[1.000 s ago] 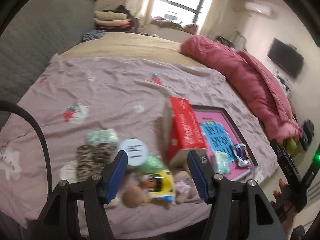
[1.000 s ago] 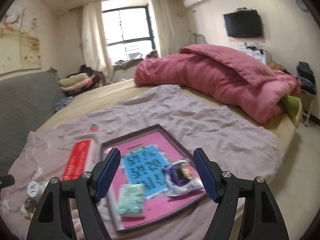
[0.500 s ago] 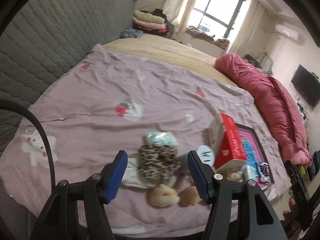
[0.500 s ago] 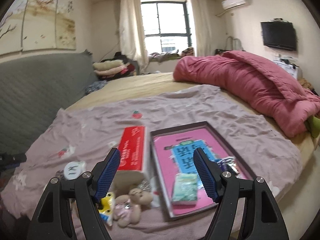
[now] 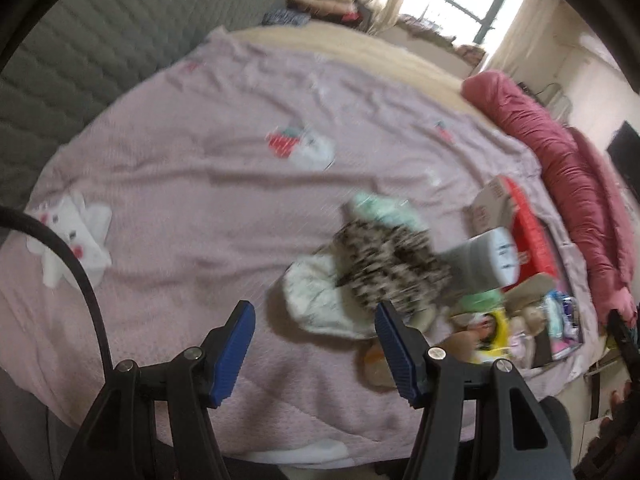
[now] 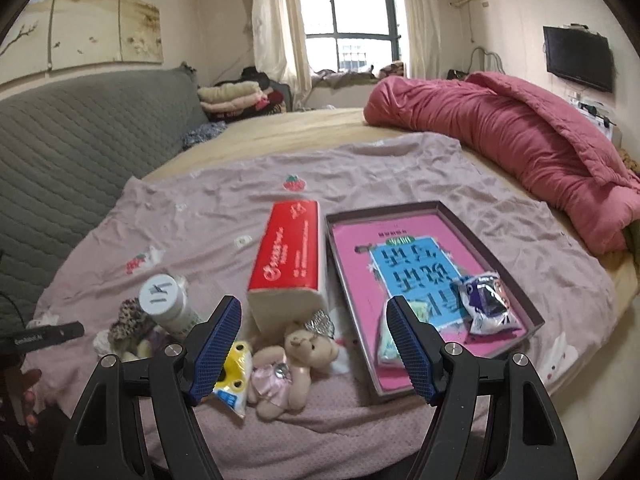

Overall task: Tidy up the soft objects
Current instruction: 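Move both tools back toward the pile of items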

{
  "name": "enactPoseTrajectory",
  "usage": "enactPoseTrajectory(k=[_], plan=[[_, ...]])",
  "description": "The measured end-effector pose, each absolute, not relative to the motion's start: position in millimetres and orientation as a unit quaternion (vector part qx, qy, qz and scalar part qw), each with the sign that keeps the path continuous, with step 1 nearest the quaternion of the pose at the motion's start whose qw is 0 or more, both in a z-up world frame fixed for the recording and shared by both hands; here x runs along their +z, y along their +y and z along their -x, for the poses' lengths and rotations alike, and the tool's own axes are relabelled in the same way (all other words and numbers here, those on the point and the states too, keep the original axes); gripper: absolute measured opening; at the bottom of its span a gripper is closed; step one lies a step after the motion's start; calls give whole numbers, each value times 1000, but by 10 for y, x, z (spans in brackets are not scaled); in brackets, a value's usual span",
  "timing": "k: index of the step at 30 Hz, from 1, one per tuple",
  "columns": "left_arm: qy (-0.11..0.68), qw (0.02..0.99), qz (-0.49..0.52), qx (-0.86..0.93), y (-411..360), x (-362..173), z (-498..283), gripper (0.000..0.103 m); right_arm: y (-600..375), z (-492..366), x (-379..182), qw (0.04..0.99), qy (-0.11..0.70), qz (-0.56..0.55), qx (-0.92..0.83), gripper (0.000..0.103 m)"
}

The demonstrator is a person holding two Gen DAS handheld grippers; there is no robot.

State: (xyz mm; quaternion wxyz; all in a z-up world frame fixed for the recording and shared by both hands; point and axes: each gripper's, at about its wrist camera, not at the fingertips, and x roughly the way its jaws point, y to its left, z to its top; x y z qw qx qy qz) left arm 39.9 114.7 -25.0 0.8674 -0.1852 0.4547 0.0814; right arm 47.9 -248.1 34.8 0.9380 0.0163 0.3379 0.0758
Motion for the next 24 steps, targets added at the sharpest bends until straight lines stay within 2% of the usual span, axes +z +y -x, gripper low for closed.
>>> enactPoseTrajectory(k=[5, 11, 16, 19, 21, 24], plan=[[475, 845, 227, 93, 1352, -612, -454, 62, -2502, -538, 243, 934, 350, -11, 68, 76], [471, 828, 293, 84, 1529, -806, -655, 61, -2484, -607, 107, 928, 368, -4, 60, 76], [490, 821, 283, 77, 1419, -934, -894, 57, -2523, -679, 14, 924, 379, -5, 50, 76], [490, 825, 267, 90, 1357, -968, -925, 44, -2568, -738, -66, 919, 393, -2, 40, 76], [488, 828, 258, 99, 1349, -987, -938, 30, -2594, -797, -154, 911, 412, 2, 27, 76], [482, 833, 255, 98, 1360, -1002, -926, 18, -2596, -888, -275, 902, 431, 4, 27, 76]])
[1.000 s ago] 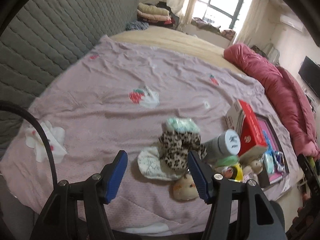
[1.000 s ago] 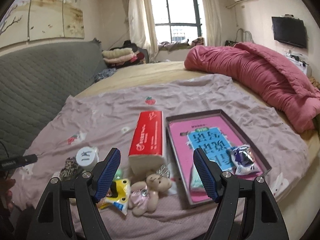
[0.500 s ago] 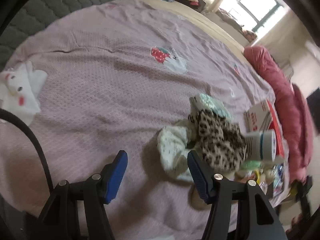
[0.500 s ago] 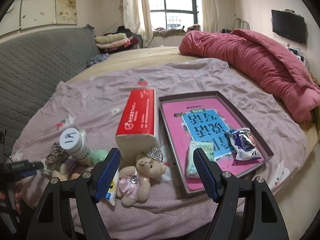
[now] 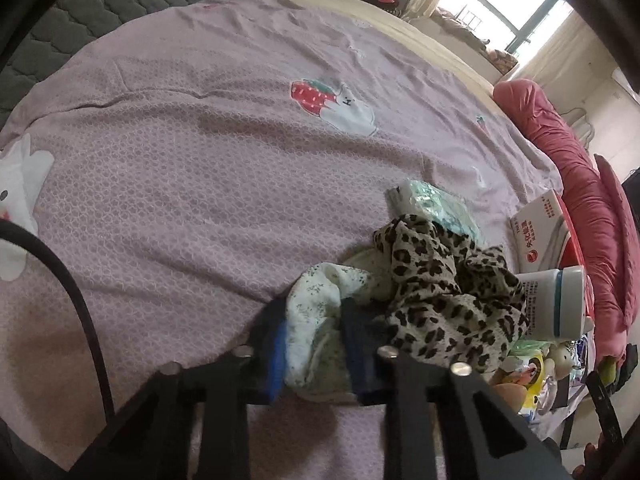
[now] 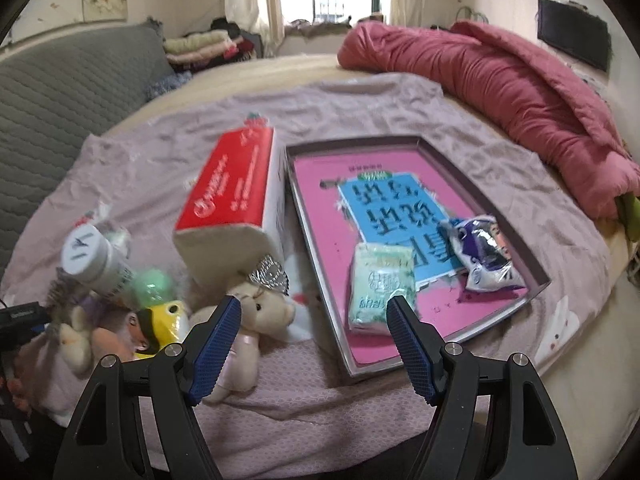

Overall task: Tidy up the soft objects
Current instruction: 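Move both tools back toward the pile of items, then grasp the white floral cloth with the left tool while the right tool grasps the crowned plush bear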

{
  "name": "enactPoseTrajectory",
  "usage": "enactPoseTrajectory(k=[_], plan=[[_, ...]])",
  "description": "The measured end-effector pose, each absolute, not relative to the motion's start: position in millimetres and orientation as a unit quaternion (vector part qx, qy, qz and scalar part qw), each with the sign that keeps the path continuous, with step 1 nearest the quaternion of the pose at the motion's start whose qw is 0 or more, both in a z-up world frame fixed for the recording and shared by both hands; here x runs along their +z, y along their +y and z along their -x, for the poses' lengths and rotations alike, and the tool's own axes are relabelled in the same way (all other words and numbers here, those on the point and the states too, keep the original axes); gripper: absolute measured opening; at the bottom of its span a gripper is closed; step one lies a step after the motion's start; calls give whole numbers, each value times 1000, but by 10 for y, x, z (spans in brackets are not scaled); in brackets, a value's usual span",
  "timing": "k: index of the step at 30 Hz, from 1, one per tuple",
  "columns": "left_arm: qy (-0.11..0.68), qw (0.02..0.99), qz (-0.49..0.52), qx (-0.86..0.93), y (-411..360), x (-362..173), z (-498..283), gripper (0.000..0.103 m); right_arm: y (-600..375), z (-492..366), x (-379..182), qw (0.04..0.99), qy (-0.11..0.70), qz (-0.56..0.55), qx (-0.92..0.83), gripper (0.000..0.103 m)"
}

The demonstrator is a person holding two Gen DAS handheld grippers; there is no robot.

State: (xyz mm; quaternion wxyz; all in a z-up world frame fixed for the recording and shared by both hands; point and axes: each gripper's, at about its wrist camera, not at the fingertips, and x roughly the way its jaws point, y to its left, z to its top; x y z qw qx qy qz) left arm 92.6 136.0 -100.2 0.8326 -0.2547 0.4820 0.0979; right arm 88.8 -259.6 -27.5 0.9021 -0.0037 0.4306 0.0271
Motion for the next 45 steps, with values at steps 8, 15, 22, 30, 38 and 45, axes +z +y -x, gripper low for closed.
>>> enactPoseTrajectory(k=[8, 15, 22, 30, 38, 45], plan=[[455, 845, 270, 76, 1438, -1017, -871, 9, -2382, -1119, -588, 883, 463, 25, 71, 76], [435, 849, 293, 64, 1536, -989, -769, 8, -2371, -1233, -728, 880, 470, 6, 69, 76], [427, 860, 266, 81, 1499, -928, -734, 8, -2272, -1239, -763, 884, 458, 68, 62, 66], [416, 869, 252, 89, 1513, -856, -705, 8, -2290, -1198, -755, 887, 449, 91, 58, 55], [421, 863, 268, 83, 1554, -893, -701, 8, -2159, -1102, -699, 894, 423, 133, 57, 54], [424, 860, 273, 77, 1558, -908, -703, 8, -1933, -1049, -769, 885, 419, 187, 77, 54]])
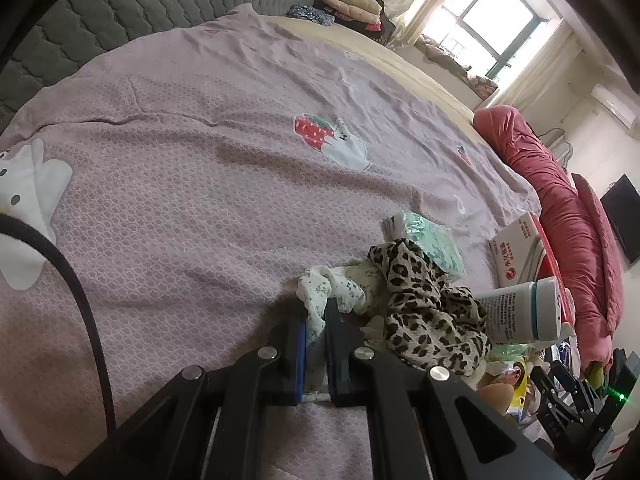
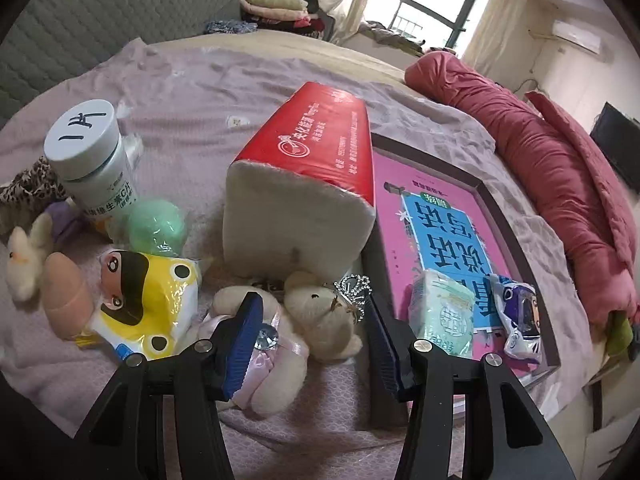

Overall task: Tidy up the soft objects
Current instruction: 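Grasp the white floral cloth with the left tool while the right tool grasps the crowned plush bear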

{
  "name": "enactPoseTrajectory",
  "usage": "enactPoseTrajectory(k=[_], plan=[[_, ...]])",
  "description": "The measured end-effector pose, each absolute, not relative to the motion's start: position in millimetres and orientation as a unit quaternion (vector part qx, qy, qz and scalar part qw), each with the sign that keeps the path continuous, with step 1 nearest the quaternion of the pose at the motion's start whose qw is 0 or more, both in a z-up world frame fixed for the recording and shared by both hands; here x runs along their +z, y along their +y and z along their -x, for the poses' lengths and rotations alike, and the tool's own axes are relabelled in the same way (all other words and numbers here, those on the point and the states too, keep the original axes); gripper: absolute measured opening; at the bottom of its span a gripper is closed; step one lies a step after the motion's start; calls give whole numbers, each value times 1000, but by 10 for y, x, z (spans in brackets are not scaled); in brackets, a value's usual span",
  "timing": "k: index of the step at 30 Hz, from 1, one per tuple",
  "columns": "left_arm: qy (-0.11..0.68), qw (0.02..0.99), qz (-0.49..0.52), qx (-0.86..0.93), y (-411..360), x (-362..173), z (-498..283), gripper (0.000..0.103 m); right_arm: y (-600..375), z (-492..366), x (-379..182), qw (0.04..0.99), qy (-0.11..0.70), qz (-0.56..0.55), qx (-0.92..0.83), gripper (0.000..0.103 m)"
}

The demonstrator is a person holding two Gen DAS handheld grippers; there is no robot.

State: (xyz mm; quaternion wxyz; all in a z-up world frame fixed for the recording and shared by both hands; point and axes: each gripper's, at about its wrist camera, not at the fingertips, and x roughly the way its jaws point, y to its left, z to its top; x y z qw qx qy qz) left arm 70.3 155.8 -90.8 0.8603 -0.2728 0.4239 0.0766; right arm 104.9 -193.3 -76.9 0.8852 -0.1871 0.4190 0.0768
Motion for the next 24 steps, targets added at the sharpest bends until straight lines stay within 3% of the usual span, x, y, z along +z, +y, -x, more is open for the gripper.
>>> enactPoseTrajectory(k=[8, 9, 11, 14, 24], plan=[[426, 859, 274, 76, 1539, -919, -720, 8, -2211, -1290, -923, 869, 482, 68, 85, 55], [427, 859, 273, 76, 1537, -921, -722, 8, -2232, -1310, -929, 870, 482, 58, 85, 53], [427, 858, 274, 77, 1539, -921, -721, 8, -2243, -1315, -917, 872, 480, 53, 86, 39], [425, 861, 271, 77, 1534, -916, -717, 8, -2418, -1304, -859, 873, 477, 1, 103, 35], [373, 884, 262, 106, 1547, -604, -510, 8, -2470, -964, -342, 924, 372, 37, 85, 35]])
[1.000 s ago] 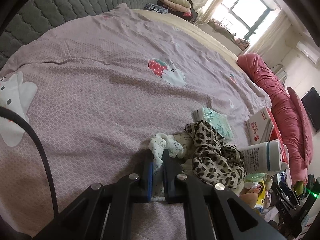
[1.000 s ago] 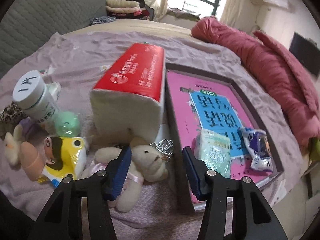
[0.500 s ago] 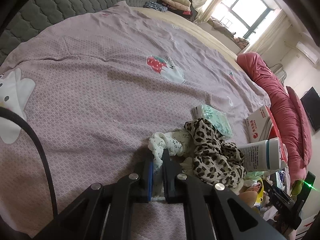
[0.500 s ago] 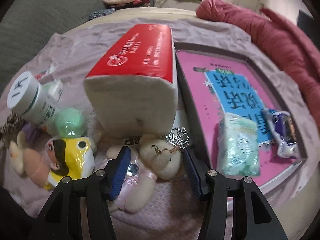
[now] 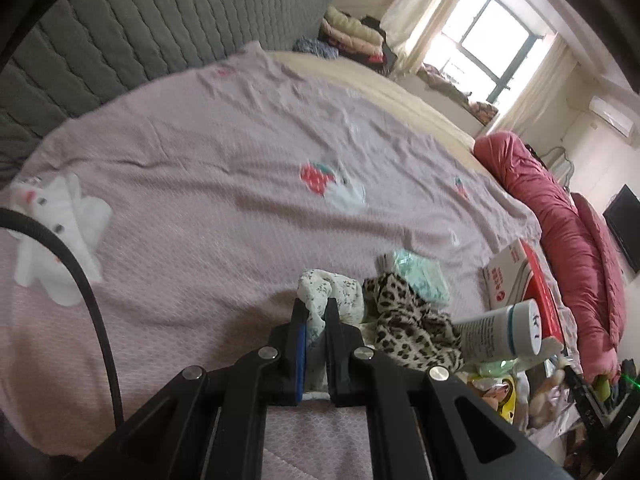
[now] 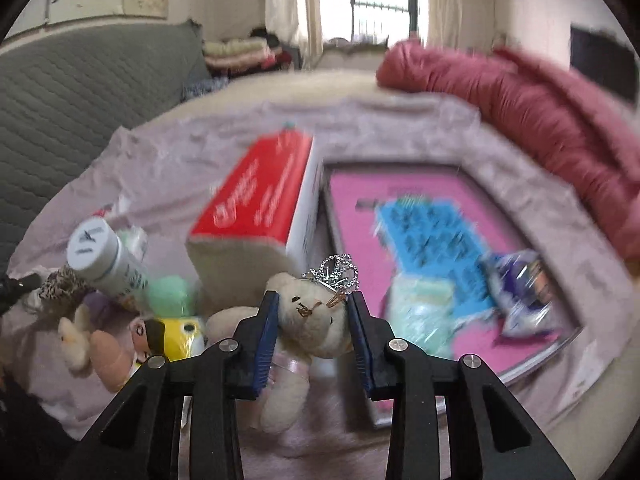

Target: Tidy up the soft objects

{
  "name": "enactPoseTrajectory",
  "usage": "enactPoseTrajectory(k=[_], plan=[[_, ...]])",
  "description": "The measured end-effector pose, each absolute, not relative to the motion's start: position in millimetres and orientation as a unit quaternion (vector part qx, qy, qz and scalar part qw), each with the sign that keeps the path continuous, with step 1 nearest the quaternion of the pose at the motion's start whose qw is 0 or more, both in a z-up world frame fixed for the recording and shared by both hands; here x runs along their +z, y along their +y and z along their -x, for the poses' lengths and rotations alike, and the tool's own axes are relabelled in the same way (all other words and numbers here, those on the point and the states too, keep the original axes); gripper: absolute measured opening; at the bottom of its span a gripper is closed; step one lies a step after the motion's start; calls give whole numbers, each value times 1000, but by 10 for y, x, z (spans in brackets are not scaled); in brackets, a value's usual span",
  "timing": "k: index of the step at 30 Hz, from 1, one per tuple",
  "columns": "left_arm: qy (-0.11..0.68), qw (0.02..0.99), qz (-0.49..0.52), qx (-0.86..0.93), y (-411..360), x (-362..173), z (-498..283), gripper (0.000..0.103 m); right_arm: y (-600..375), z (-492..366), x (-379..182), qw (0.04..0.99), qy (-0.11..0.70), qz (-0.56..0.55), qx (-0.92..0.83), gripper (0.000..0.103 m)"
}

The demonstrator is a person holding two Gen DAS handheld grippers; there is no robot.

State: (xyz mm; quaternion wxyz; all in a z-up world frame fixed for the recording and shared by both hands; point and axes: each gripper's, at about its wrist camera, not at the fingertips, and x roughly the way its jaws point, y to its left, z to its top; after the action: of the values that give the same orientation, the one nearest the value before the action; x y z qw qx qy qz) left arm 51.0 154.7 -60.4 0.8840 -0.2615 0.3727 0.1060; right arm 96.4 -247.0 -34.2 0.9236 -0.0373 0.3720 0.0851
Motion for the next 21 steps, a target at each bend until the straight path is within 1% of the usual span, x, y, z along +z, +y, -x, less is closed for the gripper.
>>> enactPoseTrajectory(k=[5, 12, 21], plan=[[351, 893, 255, 120, 1542, -372, -416, 7, -2472, -915, -143, 943, 320, 54, 71, 35], [321, 908, 242, 118, 1412, 19, -331, 7, -2636, -922, -90, 946, 316, 32, 67, 35], [307, 920, 222, 94, 1115, 334, -304, 7, -2918, -899, 21, 955, 293, -6, 42, 35]])
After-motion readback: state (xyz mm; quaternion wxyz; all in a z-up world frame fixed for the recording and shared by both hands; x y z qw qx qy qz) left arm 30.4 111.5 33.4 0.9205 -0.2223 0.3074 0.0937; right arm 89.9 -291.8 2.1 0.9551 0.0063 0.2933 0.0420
